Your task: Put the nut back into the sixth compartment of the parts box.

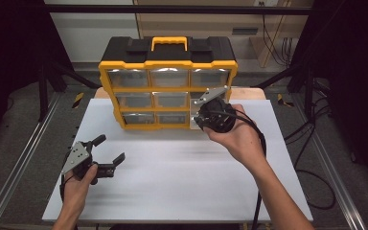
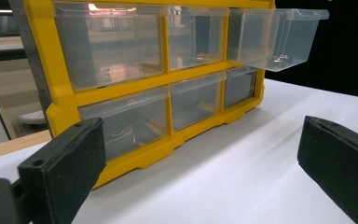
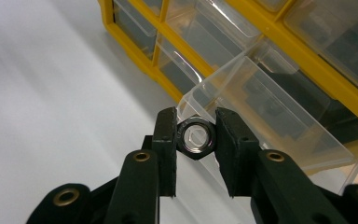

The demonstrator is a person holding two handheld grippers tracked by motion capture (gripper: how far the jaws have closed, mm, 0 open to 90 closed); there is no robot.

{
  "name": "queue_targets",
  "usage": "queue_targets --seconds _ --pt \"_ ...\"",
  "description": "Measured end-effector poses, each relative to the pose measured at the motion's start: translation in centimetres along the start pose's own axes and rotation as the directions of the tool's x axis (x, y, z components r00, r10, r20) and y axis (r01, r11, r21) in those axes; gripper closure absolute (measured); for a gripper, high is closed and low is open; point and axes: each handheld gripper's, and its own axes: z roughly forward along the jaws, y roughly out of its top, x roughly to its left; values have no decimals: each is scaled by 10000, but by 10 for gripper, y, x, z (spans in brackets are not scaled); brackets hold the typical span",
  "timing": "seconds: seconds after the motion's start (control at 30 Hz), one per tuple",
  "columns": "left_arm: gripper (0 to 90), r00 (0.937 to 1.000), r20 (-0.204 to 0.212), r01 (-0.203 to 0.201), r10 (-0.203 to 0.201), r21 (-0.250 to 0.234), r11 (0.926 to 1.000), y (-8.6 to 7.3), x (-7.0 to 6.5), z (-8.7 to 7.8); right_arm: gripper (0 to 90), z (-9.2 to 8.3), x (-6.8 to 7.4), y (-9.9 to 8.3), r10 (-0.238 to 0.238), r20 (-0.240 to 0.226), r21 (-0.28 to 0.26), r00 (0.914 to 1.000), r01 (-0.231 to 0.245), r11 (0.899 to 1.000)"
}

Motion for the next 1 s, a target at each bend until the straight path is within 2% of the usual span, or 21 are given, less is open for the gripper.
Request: queue_targets --seconds 0.13,0.63,1.0 --pt "11 10000 47 -40 39 16 10000 0 -2 0 703 0 -3 0 -9 26 70 10000 8 10000" --pt "11 10000 10 -25 25 -10 10000 1 -1 0 703 -6 -20 -6 479 238 -91 9986 -477 9988" --pt "10 10000 43 12 -12 -77 10000 1 -1 -1 703 -11 -33 -2 705 395 -128 9967 -700 9975"
